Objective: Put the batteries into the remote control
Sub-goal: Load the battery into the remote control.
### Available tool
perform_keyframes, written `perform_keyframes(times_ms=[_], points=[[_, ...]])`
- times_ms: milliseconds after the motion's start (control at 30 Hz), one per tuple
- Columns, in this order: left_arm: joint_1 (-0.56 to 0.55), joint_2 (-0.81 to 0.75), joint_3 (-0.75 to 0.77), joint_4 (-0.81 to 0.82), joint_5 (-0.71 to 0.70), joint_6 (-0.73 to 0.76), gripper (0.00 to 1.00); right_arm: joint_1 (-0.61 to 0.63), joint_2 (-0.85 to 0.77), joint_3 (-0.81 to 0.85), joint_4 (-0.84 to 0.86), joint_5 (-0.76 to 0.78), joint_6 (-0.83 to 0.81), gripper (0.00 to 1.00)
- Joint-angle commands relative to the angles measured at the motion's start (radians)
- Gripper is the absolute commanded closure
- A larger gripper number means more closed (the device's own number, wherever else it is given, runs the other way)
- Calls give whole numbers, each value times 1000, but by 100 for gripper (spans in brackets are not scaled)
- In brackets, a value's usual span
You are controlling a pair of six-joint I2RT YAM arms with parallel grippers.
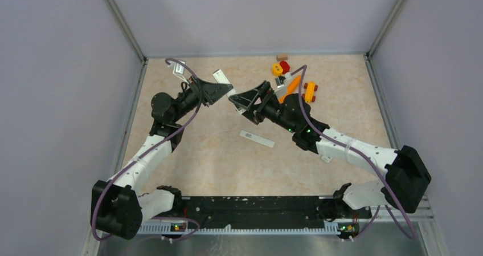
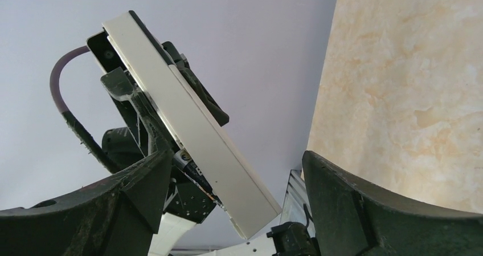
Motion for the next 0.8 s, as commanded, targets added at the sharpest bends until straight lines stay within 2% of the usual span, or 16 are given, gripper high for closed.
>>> perform_keyframes(times_ms=[0,400,767], points=[[-2,-5,-2,68,11,-4,100,-9,3,56,38,-19,0,15],[-2,-3,-9,87,35,-28,100,-25,31,52,66,-47,37,14],[-2,14,-14,162,21,-115,100,-30,29,1,114,-68,48,41]])
